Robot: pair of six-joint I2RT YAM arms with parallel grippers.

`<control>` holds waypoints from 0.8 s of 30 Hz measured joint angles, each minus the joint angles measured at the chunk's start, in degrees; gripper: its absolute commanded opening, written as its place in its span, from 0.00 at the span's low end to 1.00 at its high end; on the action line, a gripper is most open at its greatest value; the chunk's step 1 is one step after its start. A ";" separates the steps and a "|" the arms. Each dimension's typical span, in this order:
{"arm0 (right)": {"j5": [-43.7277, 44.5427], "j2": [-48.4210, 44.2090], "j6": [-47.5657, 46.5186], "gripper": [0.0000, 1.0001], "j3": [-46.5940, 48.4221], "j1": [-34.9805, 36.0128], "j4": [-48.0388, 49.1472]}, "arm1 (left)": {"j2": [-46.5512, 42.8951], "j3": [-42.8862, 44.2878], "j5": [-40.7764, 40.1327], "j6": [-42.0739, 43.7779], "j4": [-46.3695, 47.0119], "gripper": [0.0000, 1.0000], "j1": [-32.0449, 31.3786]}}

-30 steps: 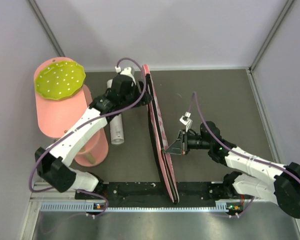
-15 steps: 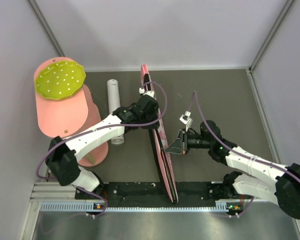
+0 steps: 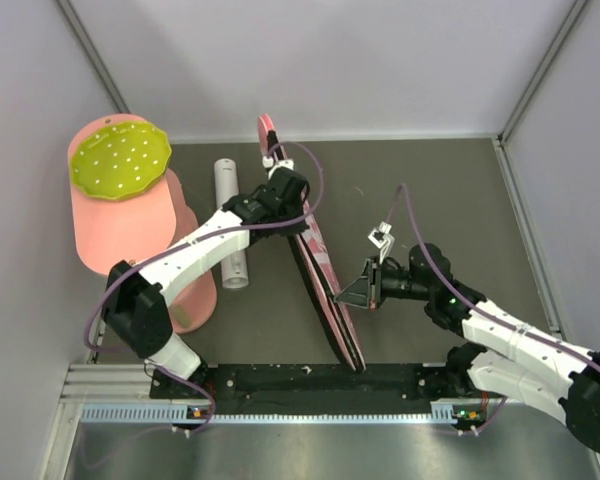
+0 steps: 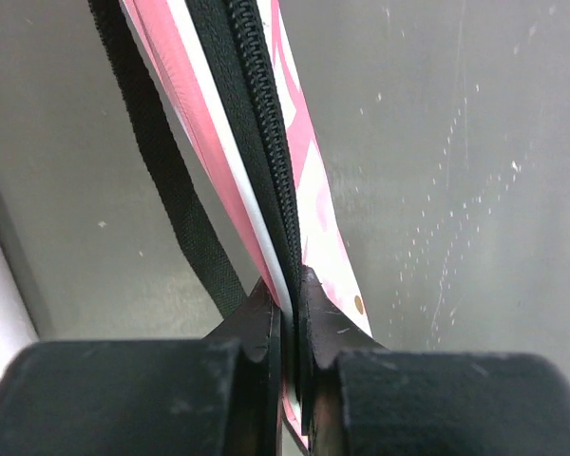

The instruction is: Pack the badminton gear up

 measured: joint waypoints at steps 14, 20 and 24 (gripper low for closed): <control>1.36 -12.61 0.92 0.00 -8.22 2.29 -7.69 | 6.62 6.99 -1.01 1.44 -0.24 0.00 9.22; 2.73 -20.06 2.62 0.00 -12.98 3.08 -14.91 | 8.92 8.76 -1.27 1.92 -0.31 0.00 11.08; 3.41 -22.03 2.82 0.00 -13.40 3.48 -22.01 | 9.40 9.44 -1.92 1.95 0.48 0.00 11.34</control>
